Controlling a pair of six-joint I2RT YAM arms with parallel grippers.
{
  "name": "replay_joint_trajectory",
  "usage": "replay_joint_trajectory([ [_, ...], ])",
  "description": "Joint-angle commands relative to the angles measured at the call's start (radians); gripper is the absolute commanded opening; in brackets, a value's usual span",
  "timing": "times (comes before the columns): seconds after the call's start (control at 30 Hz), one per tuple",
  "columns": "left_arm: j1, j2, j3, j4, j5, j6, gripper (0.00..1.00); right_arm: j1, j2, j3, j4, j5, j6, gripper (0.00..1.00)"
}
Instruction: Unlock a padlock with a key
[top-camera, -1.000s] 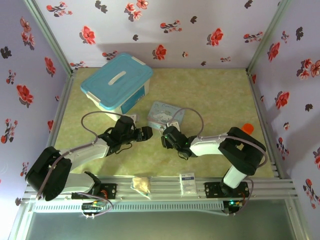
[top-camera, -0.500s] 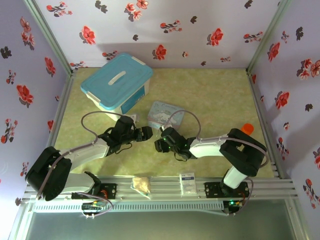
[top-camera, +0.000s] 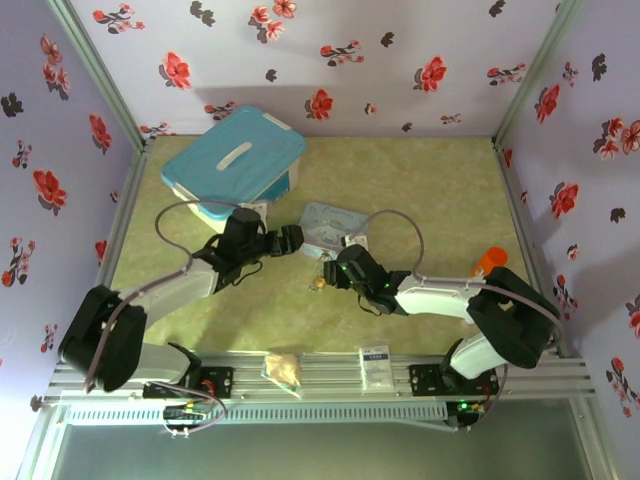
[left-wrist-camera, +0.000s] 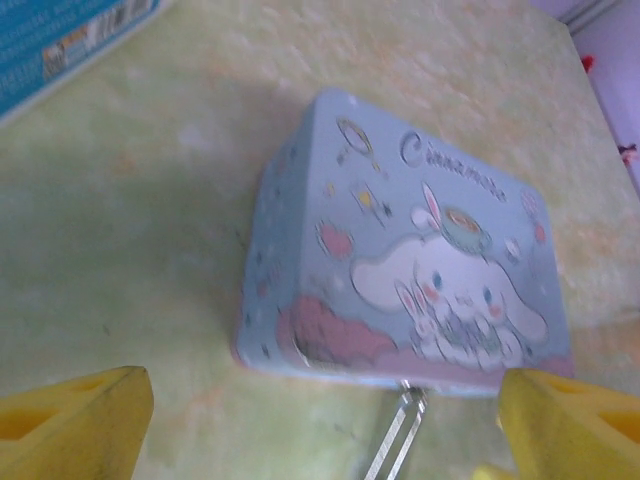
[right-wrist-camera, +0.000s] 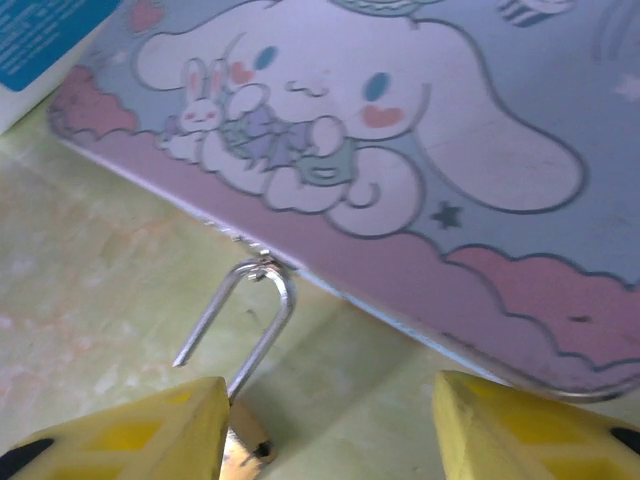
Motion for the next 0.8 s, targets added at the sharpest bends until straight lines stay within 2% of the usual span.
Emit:
replay_joint_trajectory([
  [0.0, 0.014, 0.077, 0.066, 0.046, 0.024, 0.049, 0.88, -0.044, 0.004, -0.012, 0.048, 0.038, 0.035, 0.56],
  [0.13, -0.002, 0.093, 0.037, 0.103, 0.05, 0.01, 0.83, -0.074, -0.003, -0.015, 0.059, 0.052, 0.012, 0.56],
  [0.3, -0.022, 0.053, -0.012, 0.079, 0.065, -0.006, 0.81, -0.101, -0.016, -0.021, 0.056, 0.021, -0.017, 0.56],
  [0.43, -0.026, -0.014, -0.061, 0.061, 0.066, -0.024, 0.79, -0.042, -0.025, -0.031, 0.054, 0.003, -0.024, 0.56],
  [0.6, -0.027, -0.107, -0.114, 0.035, 0.065, -0.031, 0.79, 0.044, 0.041, 0.066, -0.079, 0.027, -0.025, 0.64],
  [0.77, -0.029, -0.157, -0.15, 0.014, 0.073, -0.041, 0.79, 0.054, 0.143, 0.129, -0.093, 0.01, 0.022, 0.59],
])
